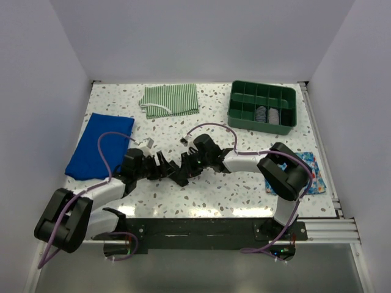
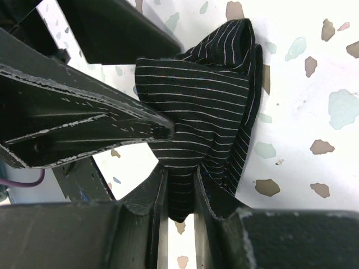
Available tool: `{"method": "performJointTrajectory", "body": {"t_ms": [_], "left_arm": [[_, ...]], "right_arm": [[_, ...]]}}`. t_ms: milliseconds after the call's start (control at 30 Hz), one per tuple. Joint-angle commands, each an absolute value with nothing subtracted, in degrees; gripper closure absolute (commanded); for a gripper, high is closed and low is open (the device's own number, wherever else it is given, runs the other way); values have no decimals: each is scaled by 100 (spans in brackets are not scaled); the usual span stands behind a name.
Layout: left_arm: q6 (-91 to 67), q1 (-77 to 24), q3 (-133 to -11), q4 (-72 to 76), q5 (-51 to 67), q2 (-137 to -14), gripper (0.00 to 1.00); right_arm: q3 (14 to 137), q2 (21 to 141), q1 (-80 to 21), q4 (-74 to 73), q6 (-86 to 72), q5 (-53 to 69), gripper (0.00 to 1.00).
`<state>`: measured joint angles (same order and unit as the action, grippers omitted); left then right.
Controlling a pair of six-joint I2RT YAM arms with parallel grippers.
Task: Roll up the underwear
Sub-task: Roll the underwear to the center of the board.
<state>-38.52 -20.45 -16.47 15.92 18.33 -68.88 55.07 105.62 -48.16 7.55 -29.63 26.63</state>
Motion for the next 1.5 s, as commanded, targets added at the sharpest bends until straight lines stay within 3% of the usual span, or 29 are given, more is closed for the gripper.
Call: {"method": "performJointTrajectory", "body": {"t_ms": [0,167,300,433,667,700,767,833,867,967,1000,1133,1233,1267,1467], "left_arm": [[-3806,-1987,-1556,2513,2329,-7198,25],[-3858,-1951,-1433,2883,2531,-7356,26],[-3981,-1934,-1213,3242,2540,-7400,32],[-4113,-1925,-1064,3533,2531,-7479,51],[-4149,-1916,-1125,3508,2303,-7453,67],[-4157,-1916,-1142,3472,2268,-7453,77],[-4140,-1916,-1204,3393,2224,-7453,82],[-4148,-1916,-1230,3375,2224,-7462,94],[-4157,-1916,-1239,3349,2215,-7453,97],[-4149,-1916,-1336,3060,2084,-7436,100],[-4140,-1916,-1362,2963,2048,-7401,100],[-4061,-1925,-1572,2471,1881,-7339,100],[-4008,-1942,-1713,2084,1732,-7295,100],[-4008,-1960,-1766,1865,1653,-7286,100],[-3981,-2048,-2144,1214,1573,-7409,100]], "right_arm": [[5229,11021,-4869,-562,-2672,2162,92],[5273,11118,-4869,-571,-2663,2294,92],[5352,11223,-4869,-659,-2637,2364,92],[5370,11259,-4878,-694,-2602,2399,92],[5379,11338,-4869,-861,-2593,2347,92],[5362,11338,-4869,-879,-2593,2338,92],[5344,11338,-4878,-888,-2567,2312,92],[5335,11303,-4878,-923,-2531,2294,91],[5326,11277,-4878,-932,-2523,2277,89],[5387,11075,-4878,-1019,-2487,2101,69],[5405,10874,-4878,-1046,-2479,2040,58],[5563,10224,-5001,-1309,-2356,1399,42],[5800,9811,-5281,-1634,-2110,758,39],[5949,9748,-5448,-1835,-2031,364,27],[6433,9528,-6212,-2320,-1389,-843,25]]}}
